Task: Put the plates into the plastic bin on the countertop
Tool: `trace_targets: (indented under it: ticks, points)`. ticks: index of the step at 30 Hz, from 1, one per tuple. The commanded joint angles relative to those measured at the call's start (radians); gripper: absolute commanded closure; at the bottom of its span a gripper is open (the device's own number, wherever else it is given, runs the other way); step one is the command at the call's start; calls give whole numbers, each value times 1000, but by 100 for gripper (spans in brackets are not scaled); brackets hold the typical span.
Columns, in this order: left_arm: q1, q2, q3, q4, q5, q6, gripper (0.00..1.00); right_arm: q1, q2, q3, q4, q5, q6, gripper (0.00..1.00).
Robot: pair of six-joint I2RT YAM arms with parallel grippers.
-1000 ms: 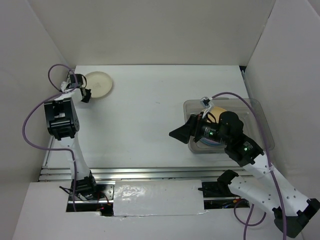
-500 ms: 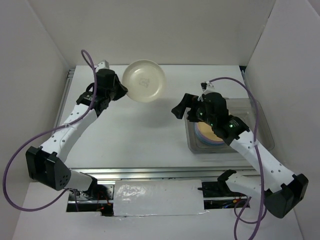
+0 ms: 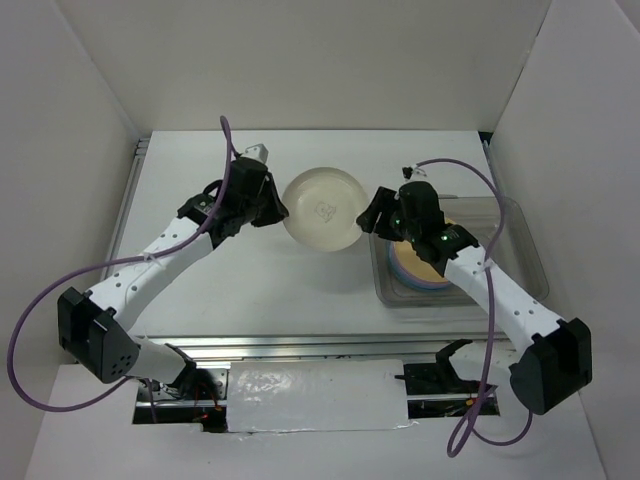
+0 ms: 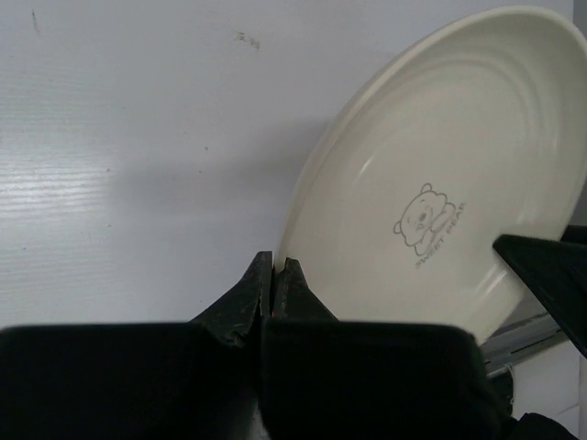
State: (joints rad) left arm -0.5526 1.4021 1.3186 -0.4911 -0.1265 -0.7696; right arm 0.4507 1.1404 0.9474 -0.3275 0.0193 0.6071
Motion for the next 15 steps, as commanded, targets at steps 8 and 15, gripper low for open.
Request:
trace_targets:
  ticks: [8, 15]
  points:
    - [-29, -69, 8, -12, 11, 9, 85, -21, 15, -45, 105, 88, 74, 100]
    - [6, -207, 4, -156, -189, 21, 1, -303, -158, -146, -180, 188, 186, 100]
